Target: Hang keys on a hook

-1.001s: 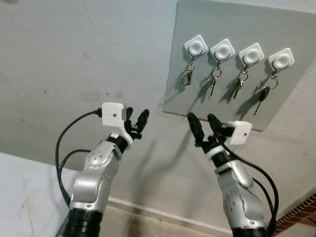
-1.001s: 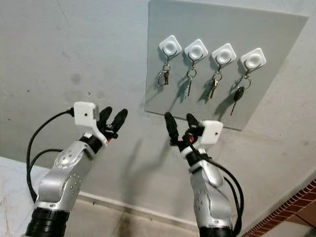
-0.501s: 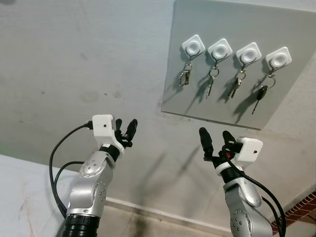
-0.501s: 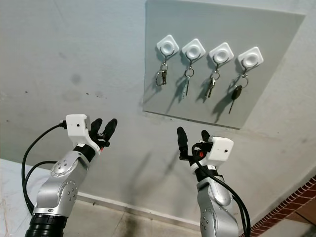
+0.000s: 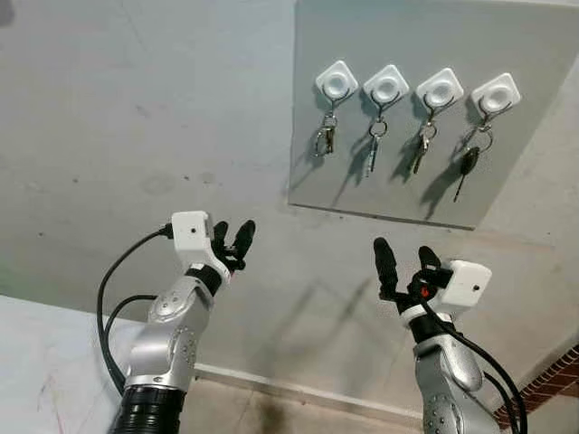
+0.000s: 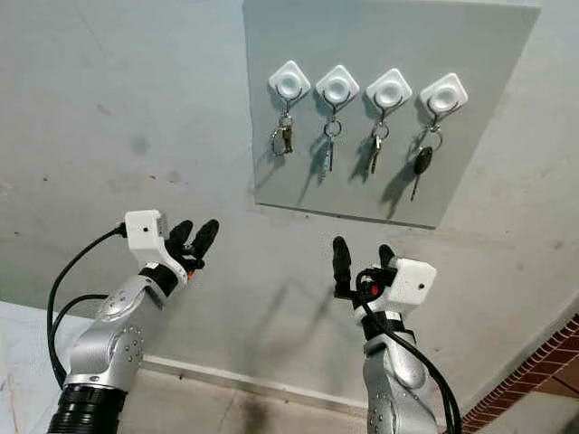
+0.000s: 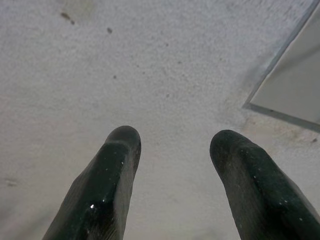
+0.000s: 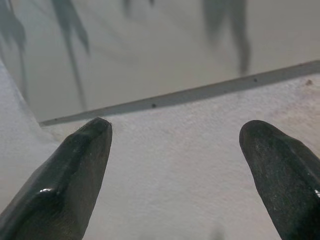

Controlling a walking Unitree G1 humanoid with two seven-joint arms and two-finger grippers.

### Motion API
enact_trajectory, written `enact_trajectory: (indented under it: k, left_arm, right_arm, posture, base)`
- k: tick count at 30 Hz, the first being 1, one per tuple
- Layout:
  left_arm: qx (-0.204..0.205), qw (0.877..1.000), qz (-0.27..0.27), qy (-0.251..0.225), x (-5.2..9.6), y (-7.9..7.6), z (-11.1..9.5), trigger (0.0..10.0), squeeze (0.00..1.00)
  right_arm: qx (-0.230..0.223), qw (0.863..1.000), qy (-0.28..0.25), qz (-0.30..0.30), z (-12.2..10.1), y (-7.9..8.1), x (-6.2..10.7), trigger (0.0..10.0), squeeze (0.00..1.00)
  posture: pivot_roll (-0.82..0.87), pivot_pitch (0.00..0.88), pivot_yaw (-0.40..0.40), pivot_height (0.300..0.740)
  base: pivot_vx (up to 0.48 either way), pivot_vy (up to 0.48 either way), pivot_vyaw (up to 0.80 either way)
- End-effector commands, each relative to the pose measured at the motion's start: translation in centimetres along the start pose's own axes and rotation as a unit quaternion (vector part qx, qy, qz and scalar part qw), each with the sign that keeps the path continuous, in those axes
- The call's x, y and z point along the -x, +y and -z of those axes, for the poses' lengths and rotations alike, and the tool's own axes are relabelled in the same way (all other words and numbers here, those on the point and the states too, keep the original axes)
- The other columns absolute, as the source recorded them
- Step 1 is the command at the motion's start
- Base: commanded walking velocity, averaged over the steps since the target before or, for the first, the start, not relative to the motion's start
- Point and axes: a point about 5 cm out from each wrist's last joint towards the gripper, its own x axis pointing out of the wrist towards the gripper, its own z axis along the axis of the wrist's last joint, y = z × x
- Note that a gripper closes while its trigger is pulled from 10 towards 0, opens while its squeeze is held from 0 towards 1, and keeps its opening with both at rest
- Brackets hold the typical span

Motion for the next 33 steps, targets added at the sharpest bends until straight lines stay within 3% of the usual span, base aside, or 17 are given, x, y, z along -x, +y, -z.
enact_trajectory:
  k: [1, 7, 9, 10, 12, 14, 19, 27, 33]
  left_arm:
    - [0.001, 1.0, 0.006, 0.002, -0.2, 0.0, -0.1, 10.0, 0.0]
    - [-0.001, 1.0, 0.003, 0.007, 0.1, 0.4, 0.2, 10.0, 0.0]
    - [-0.002, 1.0, -0.003, 0.009, 0.3, 0.7, 0.6, 10.0, 0.0]
    - [-0.006, 1.0, -0.006, 0.01, 0.5, 0.8, 0.9, 10.0, 0.0]
    - [-0.013, 1.0, -0.007, 0.011, 0.7, 0.9, 1.2, 10.0, 0.0]
    - [-0.036, 0.999, -0.017, 0.027, 1.4, 1.6, 2.9, 10.0, 0.0]
    - [-0.022, 0.998, -0.039, 0.042, 2.6, 2.4, 5.0, 10.0, 0.0]
    - [-0.035, 0.999, -0.021, 0.03, 3.1, 1.9, 5.3, 10.0, 0.0]
    - [-0.023, 1.0, -0.007, 0.012, 4.6, 1.1, 5.6, 10.0, 0.0]
  right_arm:
    - [0.007, 1.0, -0.014, -0.004, -0.6, 0.4, 0.0, 10.0, 1.0]
    - [0.039, 0.999, 0.003, 0.024, 0.0, -0.3, 0.1, 10.0, 1.0]
    - [0.043, 0.999, 0.008, 0.025, 0.2, -0.5, 0.2, 10.0, 0.44]
    - [0.043, 0.999, 0.014, 0.024, 0.5, -0.7, 0.4, 10.0, 0.0]
    - [0.045, 0.998, 0.02, 0.025, 0.8, -0.8, 0.4, 10.0, 0.0]
    - [0.056, 0.997, 0.044, 0.027, 2.1, -1.3, 0.9, 10.0, 0.0]
    - [0.078, 0.993, 0.078, 0.032, 4.1, -1.8, 1.9, 10.0, 0.0]
    - [0.089, 0.994, 0.062, 0.012, 3.9, -1.2, 2.2, 10.0, 0.0]
    - [0.083, 0.995, 0.046, 0.005, 3.7, -0.8, 3.2, 10.0, 0.0]
  posture:
    - [-0.07, 0.0, 0.053, 0.74]
    - [-0.06, 0.0, 0.04, 0.74]
    - [-0.05, 0.0, 0.036, 0.74]
    - [-0.05, 0.0, 0.029, 0.74]
    - [-0.05, 0.0, 0.027, 0.74]
    - [-0.04, 0.0, 0.024, 0.74]
    - [-0.03, 0.0, 0.019, 0.74]
    - [-0.03, 0.0, 0.014, 0.74]
    - [-0.03, 0.0, 0.016, 0.74]
  base:
    - [0.0, 0.0, 0.0]
    - [0.0, 0.0, 0.0]
    - [0.0, 0.0, 0.0]
    - [0.0, 0.0, 0.0]
    - [0.0, 0.0, 0.0]
    - [0.0, 0.0, 0.0]
    - [0.0, 0.0, 0.0]
    - [0.0, 0.0, 0.0]
    - [0.0, 0.0, 0.0]
